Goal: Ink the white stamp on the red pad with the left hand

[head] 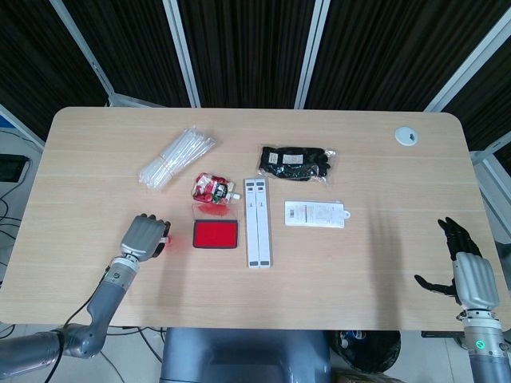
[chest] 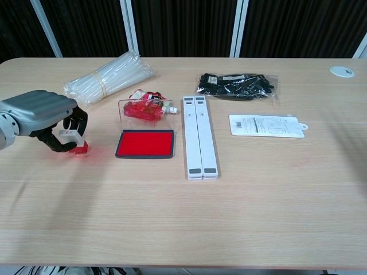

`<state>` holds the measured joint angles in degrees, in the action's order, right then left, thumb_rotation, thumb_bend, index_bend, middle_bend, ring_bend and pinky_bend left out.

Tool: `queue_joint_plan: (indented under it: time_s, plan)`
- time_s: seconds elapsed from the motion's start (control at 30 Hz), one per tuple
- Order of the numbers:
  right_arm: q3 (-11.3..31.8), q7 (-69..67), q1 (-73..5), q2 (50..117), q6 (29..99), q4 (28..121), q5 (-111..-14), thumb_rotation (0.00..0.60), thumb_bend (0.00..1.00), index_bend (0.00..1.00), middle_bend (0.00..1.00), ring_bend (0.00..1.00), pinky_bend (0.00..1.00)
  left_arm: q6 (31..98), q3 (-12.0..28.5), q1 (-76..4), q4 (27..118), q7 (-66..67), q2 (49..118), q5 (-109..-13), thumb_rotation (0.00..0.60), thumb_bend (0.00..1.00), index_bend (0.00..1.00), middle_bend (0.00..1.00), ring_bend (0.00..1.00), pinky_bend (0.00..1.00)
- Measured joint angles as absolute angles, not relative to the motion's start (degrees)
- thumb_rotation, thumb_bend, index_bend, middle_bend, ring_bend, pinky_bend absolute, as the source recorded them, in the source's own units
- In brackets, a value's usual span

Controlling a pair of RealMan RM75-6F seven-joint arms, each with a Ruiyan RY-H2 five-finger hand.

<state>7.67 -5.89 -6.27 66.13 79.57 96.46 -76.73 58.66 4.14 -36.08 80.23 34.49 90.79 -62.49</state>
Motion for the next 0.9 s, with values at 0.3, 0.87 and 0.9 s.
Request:
queue_joint_plan:
  time_s: [0.3,0.87,0.9]
  plan:
    - [7.7,-6.0,-6.2,66.1,79.6,96.5,-76.7,0.6,0.07,0.0,0.0,0.0,0.16,58.7,4.8,-36.3,80.9,30.2,90.7,-64.8,0.6,0.54,0.73,0.73,0.56,0.63]
    - [7.9,-6.4,-6.3,66.0,79.3,96.6,-76.2,0.6,0.07,0.0,0.0,0.0,0.16,49.7,10.0,-43.6,81.5,27.9,92.7,-59.1,0.6,0.54,0.73,0.73,0.57,0.63]
    - [7.9,-6.4,-6.3,66.0,79.3,96.6,-76.2,0.6,0.07,0.0,0.0,0.0,0.16,49.3,10.1,-44.0,81.4,28.2,92.8,-58.5,0.6,0.54,0.73,0.73,0.57,0.63]
